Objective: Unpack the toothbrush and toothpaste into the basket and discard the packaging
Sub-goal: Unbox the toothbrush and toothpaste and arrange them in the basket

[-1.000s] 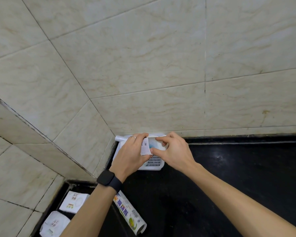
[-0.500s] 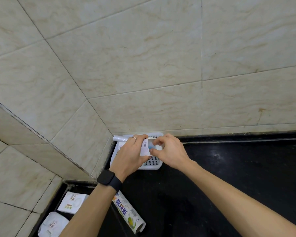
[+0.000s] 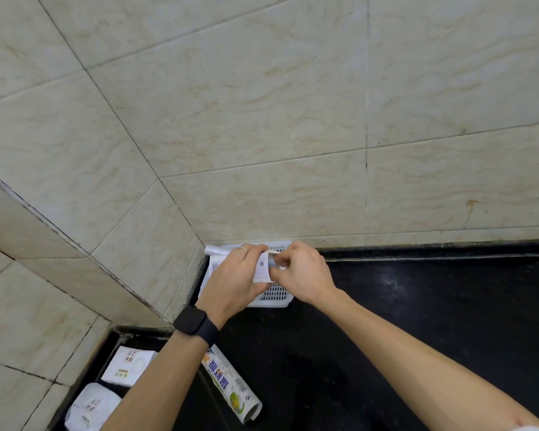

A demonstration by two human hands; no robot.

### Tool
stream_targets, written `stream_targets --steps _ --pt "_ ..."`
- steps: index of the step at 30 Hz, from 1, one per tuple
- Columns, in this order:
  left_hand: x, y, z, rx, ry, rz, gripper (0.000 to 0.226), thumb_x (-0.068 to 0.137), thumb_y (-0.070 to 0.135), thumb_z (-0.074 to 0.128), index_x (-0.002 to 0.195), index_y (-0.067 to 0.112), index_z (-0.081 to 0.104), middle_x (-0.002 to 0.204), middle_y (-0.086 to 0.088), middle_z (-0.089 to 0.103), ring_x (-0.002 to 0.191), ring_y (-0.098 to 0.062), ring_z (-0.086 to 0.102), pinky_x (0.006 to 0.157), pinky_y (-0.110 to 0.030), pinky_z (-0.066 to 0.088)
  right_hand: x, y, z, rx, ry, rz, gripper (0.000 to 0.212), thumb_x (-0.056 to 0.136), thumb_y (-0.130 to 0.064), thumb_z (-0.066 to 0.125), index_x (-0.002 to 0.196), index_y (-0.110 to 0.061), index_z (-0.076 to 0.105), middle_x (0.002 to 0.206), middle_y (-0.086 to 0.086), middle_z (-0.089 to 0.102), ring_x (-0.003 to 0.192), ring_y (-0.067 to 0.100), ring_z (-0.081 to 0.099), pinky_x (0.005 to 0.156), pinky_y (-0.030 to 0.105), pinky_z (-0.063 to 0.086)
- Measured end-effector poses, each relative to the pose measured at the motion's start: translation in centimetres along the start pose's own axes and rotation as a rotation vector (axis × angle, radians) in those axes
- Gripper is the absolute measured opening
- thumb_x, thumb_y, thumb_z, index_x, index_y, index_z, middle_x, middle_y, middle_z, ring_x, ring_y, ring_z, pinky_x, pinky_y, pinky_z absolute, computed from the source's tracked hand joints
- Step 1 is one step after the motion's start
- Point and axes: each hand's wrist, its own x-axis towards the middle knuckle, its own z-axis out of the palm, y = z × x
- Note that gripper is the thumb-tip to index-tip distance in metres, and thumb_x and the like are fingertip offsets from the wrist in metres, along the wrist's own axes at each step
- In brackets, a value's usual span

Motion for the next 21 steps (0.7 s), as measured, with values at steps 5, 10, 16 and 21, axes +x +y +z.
stream_targets --steps 5,10,16,21 --pt "-0.5 -0.2 -0.1 0.021 -0.015 -0.017 0.065 0.082 0.035 0.074 0.138 0.021 0.044 0.133 0.003 0.052 0.122 -0.015 0.047 0.092 -0.031 0.047 -0.4 0.9 0.0 0.038 0.051 -0.046 0.017 0.085 -0.033 0.066 0.084 -0.018 0.073 0.091 -0.01 0.053 0.082 0.017 0.058 0.072 0.032 0.047" --pt "-1.1 -1.0 -0.4 0.008 0.013 -0.043 0.064 0.082 0.034 0.075 0.137 0.022 0.045 0.133 0.004 0.052 0.121 -0.014 0.047 0.096 -0.03 0.043 -1.4 3.2 -0.9 0.189 0.115 -0.074 0.007 0.084 -0.022 0.073 0.085 -0.015 0.072 0.102 -0.011 0.06 0.091 0.007 0.06 0.082 0.023 0.05" --pt "-0.3 -0.3 0.1 0.02 -0.022 -0.059 0.064 0.084 0.033 0.072 0.139 0.023 0.042 0.134 0.001 0.051 0.124 -0.017 0.046 0.096 -0.032 0.043 -1.8 3.6 -0.9 0.355 0.014 0.032 0.019 0.088 -0.022 0.07 0.074 -0.025 0.058 0.077 -0.012 0.068 0.06 -0.005 0.058 0.058 0.014 0.044" --pt "-0.8 -1.4 1.4 0.006 -0.081 -0.149 0.07 0.082 0.038 0.074 0.141 0.021 0.04 0.137 0.002 0.05 0.126 -0.017 0.045 0.099 -0.037 0.045 -2.6 5.3 -1.4 0.514 0.067 0.117 0.009 0.086 -0.011 0.071 0.079 -0.015 0.067 0.069 -0.007 0.071 0.057 -0.003 0.056 0.059 0.015 0.045"
